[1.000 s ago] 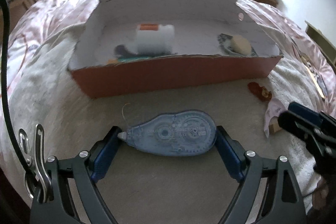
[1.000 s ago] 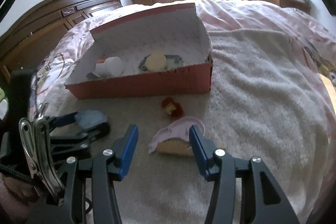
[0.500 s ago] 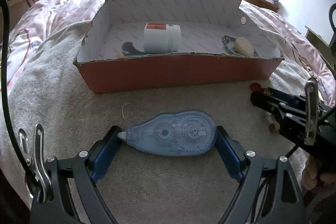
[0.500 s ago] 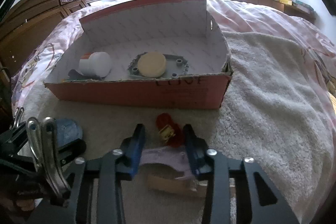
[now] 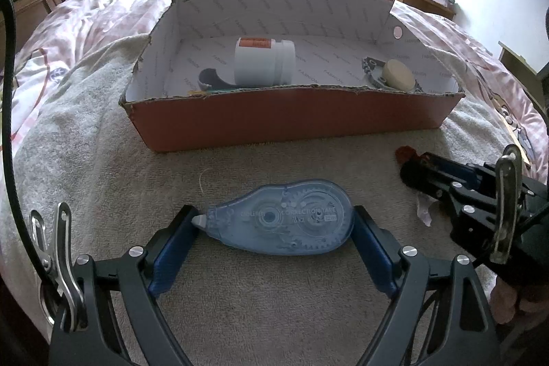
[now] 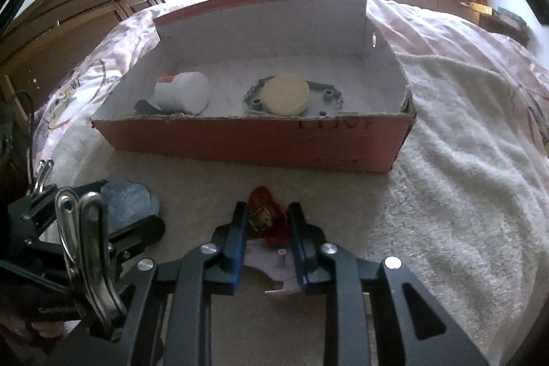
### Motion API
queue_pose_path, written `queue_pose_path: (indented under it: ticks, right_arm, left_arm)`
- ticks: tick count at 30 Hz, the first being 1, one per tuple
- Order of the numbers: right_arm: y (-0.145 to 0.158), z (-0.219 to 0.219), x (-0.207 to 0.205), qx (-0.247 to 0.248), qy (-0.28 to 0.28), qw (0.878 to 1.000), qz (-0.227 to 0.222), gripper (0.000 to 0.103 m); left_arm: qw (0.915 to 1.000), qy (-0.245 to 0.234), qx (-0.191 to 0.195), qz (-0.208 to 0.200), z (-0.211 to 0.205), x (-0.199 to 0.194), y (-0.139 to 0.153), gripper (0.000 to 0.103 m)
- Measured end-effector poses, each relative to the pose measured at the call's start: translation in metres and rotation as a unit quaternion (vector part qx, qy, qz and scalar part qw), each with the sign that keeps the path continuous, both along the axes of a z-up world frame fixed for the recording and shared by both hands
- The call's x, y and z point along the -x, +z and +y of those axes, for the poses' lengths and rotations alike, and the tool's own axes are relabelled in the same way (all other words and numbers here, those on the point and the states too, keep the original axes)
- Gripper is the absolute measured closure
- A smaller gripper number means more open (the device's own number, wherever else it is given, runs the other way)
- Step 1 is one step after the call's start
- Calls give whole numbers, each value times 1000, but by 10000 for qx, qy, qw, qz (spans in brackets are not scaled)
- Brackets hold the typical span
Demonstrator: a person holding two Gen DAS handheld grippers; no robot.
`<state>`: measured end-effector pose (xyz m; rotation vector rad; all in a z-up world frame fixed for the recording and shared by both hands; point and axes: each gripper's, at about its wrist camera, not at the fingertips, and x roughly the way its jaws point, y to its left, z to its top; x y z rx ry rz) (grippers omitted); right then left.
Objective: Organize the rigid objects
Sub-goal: 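Grasp the small red toy with the right tool while the left tool holds the tape, then carry the tape dispenser and red toy over the open box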
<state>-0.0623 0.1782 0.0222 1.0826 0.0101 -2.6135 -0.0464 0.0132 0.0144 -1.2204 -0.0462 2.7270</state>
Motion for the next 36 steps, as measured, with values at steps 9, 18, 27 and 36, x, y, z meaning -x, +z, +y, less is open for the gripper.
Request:
queue_pose_path:
  ticks: [9,18,27,36]
  right_arm:
    - [-3,-2,-3,-52,-78,9999,94,78]
    - [-4,-2,-5,-18,-155,9998,147,79]
    - [3,5,-15,413,-100,9990,112,79]
    - [20,0,-30,719,140,9971,209,79]
  left_arm:
    - [10000,1,29,8,0,0,0,14]
    - [9999,28,106,26,1,0,1,14]
    - [10000,94,7,10,-3,-7,5,14]
    - [9997,9,-11,254,-5,-18,25,14]
